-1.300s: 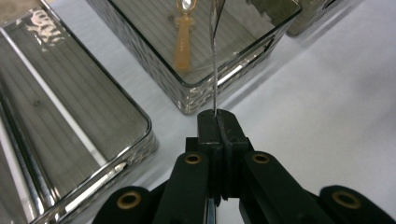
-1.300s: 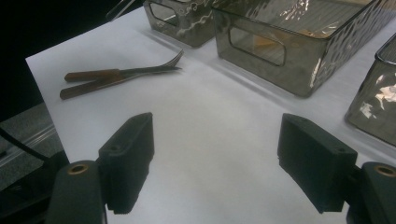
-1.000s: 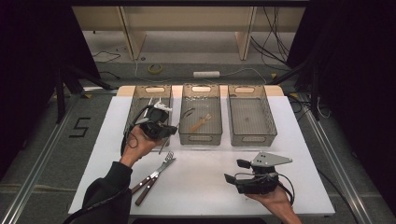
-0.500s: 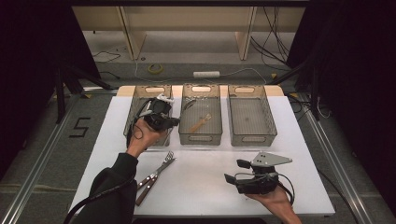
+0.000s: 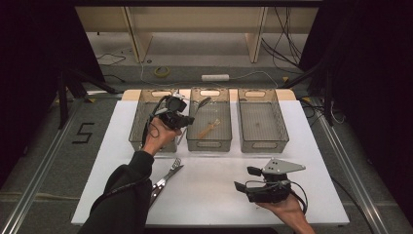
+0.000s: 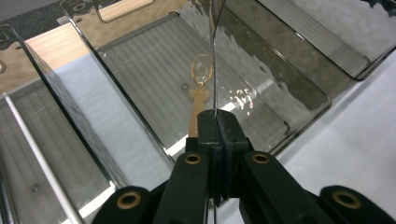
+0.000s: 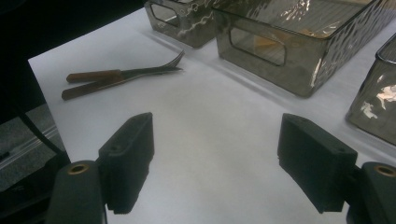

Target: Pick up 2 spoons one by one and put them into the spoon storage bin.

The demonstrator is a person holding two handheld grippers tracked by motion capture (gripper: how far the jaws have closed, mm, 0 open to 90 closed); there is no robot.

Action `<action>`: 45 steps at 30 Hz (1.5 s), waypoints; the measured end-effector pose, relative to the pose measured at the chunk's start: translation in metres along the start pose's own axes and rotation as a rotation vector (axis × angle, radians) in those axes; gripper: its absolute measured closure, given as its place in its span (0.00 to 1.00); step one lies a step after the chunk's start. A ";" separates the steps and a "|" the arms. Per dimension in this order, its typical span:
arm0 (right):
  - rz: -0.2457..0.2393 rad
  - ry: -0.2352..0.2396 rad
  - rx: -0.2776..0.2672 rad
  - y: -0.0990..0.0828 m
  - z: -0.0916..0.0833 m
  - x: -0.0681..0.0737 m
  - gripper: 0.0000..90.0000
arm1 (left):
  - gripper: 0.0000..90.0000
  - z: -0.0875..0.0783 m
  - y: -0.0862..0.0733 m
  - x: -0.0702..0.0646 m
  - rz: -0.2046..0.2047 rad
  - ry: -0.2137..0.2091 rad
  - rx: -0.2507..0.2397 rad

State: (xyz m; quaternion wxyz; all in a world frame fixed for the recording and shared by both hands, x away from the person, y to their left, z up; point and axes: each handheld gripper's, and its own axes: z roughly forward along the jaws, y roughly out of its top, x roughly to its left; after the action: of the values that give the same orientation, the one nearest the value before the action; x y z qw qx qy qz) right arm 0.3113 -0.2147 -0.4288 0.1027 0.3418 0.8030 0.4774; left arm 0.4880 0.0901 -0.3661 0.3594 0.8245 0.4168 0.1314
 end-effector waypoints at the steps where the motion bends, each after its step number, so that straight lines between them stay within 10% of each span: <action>1: -0.002 0.000 0.000 0.000 0.000 0.000 0.31 | 0.99 0.003 0.001 0.000 -0.003 0.004 -0.004; 45: 0.000 0.014 0.003 -0.001 0.001 -0.001 0.31 | 0.98 0.051 0.029 0.004 -0.089 0.051 -0.035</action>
State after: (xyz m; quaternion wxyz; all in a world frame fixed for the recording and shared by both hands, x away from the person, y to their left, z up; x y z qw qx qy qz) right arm 0.3117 -0.2148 -0.4304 0.0965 0.3386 0.8043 0.4787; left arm 0.5339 0.0575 -0.3820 0.3688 0.7950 0.4597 0.1434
